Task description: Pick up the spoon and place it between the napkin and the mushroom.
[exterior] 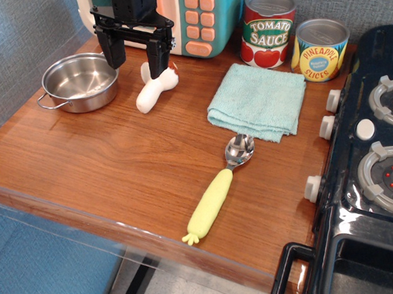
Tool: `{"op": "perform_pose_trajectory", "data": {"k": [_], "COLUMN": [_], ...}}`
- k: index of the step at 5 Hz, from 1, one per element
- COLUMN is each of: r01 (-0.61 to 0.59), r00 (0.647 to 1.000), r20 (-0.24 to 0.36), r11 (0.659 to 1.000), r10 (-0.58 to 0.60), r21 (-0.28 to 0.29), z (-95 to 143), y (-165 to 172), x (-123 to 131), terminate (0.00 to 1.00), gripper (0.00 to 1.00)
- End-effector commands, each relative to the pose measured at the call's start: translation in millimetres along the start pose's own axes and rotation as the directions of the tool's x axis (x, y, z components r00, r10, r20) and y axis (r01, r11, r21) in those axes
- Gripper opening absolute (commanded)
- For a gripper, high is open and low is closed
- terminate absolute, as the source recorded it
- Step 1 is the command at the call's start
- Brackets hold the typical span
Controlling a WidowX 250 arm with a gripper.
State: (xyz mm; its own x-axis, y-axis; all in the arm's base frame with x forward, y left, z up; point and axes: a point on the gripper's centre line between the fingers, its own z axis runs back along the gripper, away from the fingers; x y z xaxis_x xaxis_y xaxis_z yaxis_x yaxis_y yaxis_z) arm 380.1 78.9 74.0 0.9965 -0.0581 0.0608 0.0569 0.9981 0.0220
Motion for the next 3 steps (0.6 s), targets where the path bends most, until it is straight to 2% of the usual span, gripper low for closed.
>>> {"op": "perform_pose_trajectory", "data": {"k": [1,3], "r01": [0.000,0.062], "r00": [1.000,0.997], "r20": [0.000,-0.033], "r11": [1.000,0.997], "r10": [0.000,-0.063], "r21": [0.000,-0.036], "z": [0.0,-4.3], "y": [0.0,-42.9], "x": [0.0,-37.4], "terminate": [0.00,0.00], "gripper": [1.00,1.00]}}
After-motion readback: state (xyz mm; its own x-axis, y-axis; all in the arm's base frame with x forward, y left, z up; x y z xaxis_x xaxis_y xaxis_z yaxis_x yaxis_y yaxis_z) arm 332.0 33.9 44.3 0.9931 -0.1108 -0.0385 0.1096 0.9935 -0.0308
